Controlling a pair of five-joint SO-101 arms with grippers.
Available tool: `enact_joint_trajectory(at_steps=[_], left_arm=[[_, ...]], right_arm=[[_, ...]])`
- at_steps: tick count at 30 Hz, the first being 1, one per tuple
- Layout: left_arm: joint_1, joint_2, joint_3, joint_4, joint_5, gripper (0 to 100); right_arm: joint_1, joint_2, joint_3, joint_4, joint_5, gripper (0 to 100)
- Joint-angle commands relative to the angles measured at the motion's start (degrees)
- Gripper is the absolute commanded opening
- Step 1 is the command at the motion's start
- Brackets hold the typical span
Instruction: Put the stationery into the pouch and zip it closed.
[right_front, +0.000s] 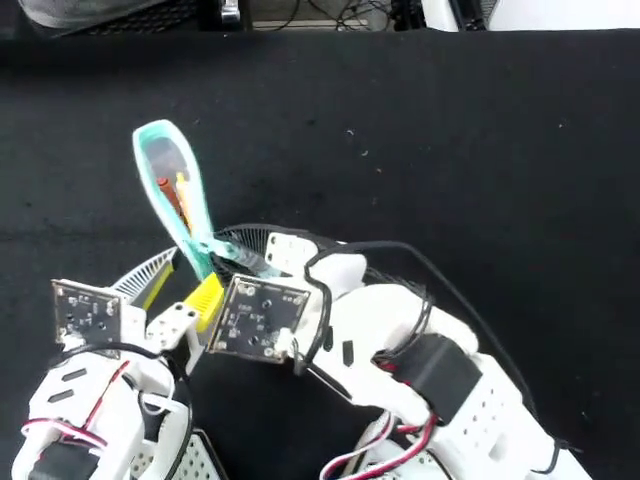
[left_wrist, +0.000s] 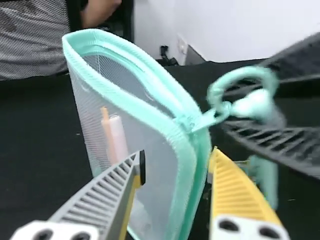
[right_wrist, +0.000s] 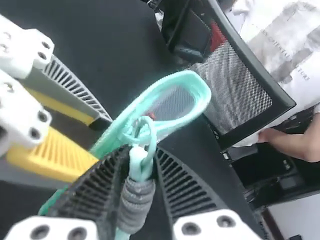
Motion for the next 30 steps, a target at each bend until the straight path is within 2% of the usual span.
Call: enact_joint_trajectory(at_steps=[1, 4, 14, 24, 26, 30], left_arm=[[-2.59, 0.18, -0.31, -1.23, -3.16, 22], [-4.44, 0.18, -0.66, -0.88, -3.6, 22], [-4.18, 0.26, -3.3, -1.32, -3.34, 22], [-4.18, 0.44, 3.21, -12.22, -3.16, 22], [-4.18, 0.18, 3.91, -12.48, -3.16, 19], [-4.09, 0.18, 4.35, -12.48, -4.31, 2]], right_arm=[[-0.18, 0.04, -5.58, 1.41, 1.14, 1.2], [-0.18, 0.48, -6.2, 1.41, 1.14, 1.2], [-0.44, 0.4, -5.85, 1.76, 0.7, 1.2], [-0.53, 0.04, 0.92, 1.23, 0.7, 1.2], [-0.53, 0.04, 0.4, 0.7, 0.7, 1.2], [-0.35, 0.13, 0.13, -2.64, 0.7, 1.2]])
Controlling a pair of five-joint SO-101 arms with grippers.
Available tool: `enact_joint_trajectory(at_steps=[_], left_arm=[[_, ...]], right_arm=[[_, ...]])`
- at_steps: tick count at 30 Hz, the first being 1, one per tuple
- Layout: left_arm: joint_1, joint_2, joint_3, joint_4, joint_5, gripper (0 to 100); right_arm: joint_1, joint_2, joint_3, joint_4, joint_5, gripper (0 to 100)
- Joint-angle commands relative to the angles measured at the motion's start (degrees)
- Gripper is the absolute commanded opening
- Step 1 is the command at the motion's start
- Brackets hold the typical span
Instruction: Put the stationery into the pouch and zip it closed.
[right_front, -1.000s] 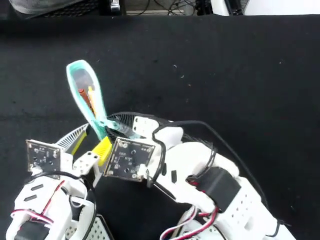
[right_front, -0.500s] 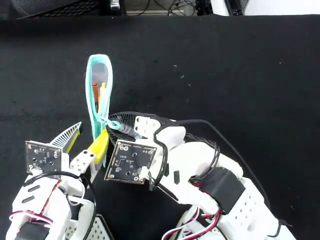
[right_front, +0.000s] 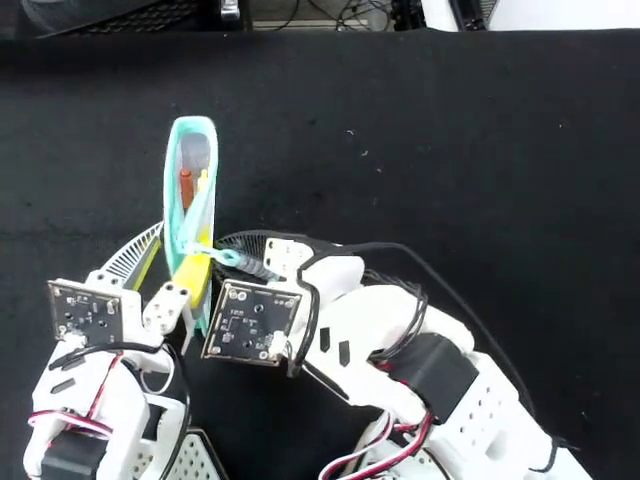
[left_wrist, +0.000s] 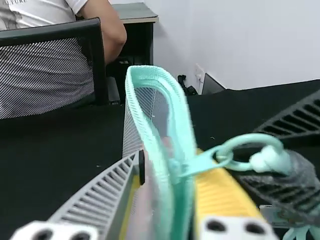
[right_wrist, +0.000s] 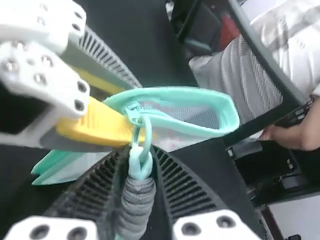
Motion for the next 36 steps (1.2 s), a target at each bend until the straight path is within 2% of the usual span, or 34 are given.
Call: enact_joint_trajectory(at_steps=[1, 6, 9, 14, 17, 23, 27, 36], left_arm=[[-0.48, 0.09, 0.04, -0.97, -2.37, 3], [-0.31, 0.0, 1.63, -0.79, -3.16, 3], [2.95, 0.0, 2.33, -0.7, -3.25, 3], [8.13, 0.0, 1.8, 2.37, -4.75, 3], [8.22, 0.0, 2.07, 2.81, -7.3, 3], [8.22, 0.0, 2.24, 2.81, -7.65, 3], [8.22, 0.0, 2.24, 2.81, -7.65, 3], [8.22, 0.0, 2.15, 2.81, -7.65, 3]], right_arm=[[-0.09, -0.13, -1.01, -3.34, -0.09, 1.2], [-0.09, -0.04, -1.1, -4.84, -0.09, 1.2], [-0.18, -0.31, -0.92, -4.48, -0.44, 1.3], [-0.26, -0.4, -1.1, -4.57, -6.15, 1.5], [-0.35, -0.31, -0.84, -4.66, -6.51, 1.5], [-0.35, -0.4, -0.75, -4.22, -6.51, 2.3], [-0.35, -0.13, -0.75, -2.37, -6.51, 11.3], [-0.35, 0.04, -0.22, -4.31, -6.42, 4.4]])
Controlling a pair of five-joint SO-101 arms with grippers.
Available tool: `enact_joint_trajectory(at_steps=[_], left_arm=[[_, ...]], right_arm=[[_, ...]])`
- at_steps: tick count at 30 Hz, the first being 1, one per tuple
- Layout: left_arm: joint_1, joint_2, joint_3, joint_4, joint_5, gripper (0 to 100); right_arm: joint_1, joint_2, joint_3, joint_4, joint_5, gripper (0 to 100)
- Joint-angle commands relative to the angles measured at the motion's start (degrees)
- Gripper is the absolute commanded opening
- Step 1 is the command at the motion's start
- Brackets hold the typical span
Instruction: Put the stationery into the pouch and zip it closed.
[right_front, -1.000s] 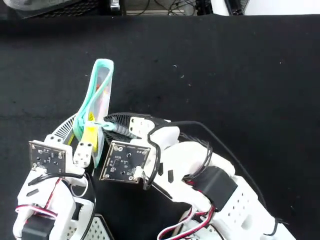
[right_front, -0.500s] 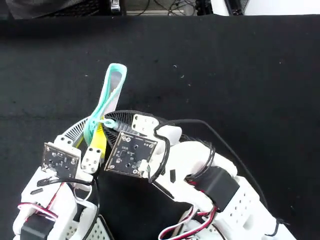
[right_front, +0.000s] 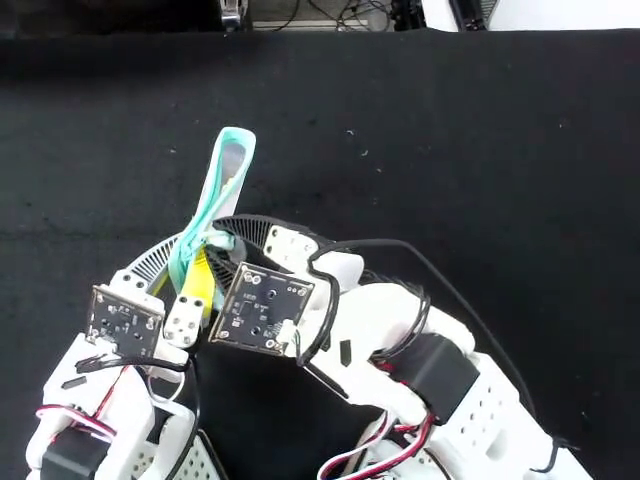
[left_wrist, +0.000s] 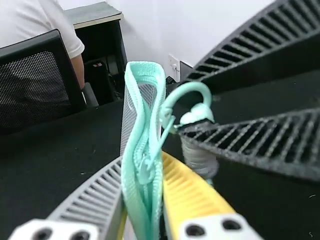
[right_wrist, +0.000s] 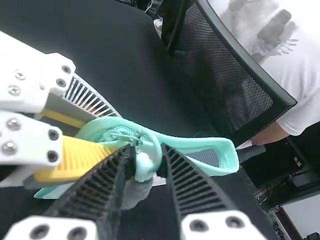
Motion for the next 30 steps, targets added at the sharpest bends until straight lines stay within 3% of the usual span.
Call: enact_joint_trajectory(at_steps=[1, 21, 30], left_arm=[[0.31, 0.09, 1.01, 1.14, -0.44, 3], [0.31, 0.09, 1.19, 1.23, -0.44, 3], [0.31, 0.09, 1.19, 1.23, -0.35, 3]], right_arm=[[-0.35, 0.04, 0.13, -2.37, -0.44, 3.0], [3.6, -3.12, -1.54, -4.92, -0.44, 1.2], [7.56, -2.95, -0.13, -11.6, -0.53, 1.2]])
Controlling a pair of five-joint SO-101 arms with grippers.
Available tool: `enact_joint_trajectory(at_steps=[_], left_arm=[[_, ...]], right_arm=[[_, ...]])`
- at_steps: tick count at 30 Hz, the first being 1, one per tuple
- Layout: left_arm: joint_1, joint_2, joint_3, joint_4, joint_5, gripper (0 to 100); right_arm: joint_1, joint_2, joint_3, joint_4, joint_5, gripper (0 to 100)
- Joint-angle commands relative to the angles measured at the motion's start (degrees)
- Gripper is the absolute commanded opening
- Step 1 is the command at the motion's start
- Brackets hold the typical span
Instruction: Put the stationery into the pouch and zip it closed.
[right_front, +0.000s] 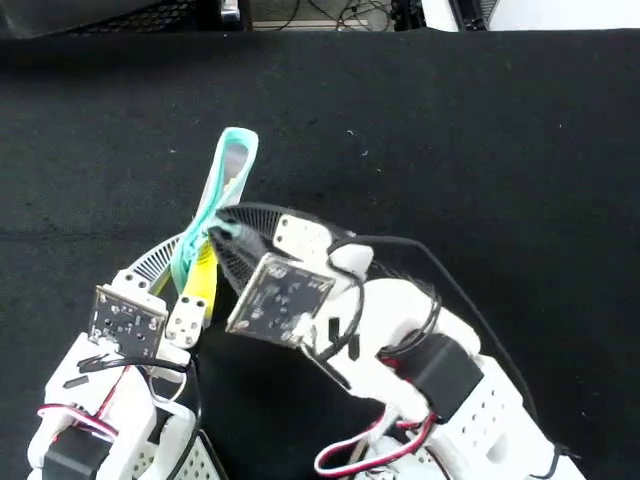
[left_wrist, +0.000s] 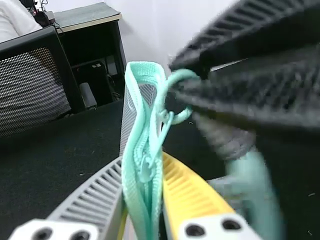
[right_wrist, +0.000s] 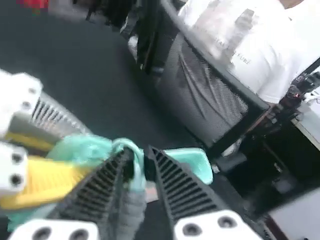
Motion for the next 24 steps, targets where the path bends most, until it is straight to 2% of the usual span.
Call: enact_joint_trajectory(at_steps=[1, 11, 18, 24], left_arm=[[0.22, 0.09, 1.01, 1.32, -0.09, 3], [0.22, 0.09, 1.01, 1.32, -0.09, 3], [0.22, 0.09, 1.01, 1.32, -0.18, 3], [0.22, 0.09, 1.1, 1.32, -0.18, 3]], right_arm=[[3.34, -0.92, -2.24, -3.34, -0.44, 1.2], [9.05, 2.86, -2.33, -3.6, 0.09, 1.2], [13.63, 7.69, -2.51, -10.37, 0.0, 1.2], [14.77, 7.78, -2.24, -10.73, 0.0, 1.2]])
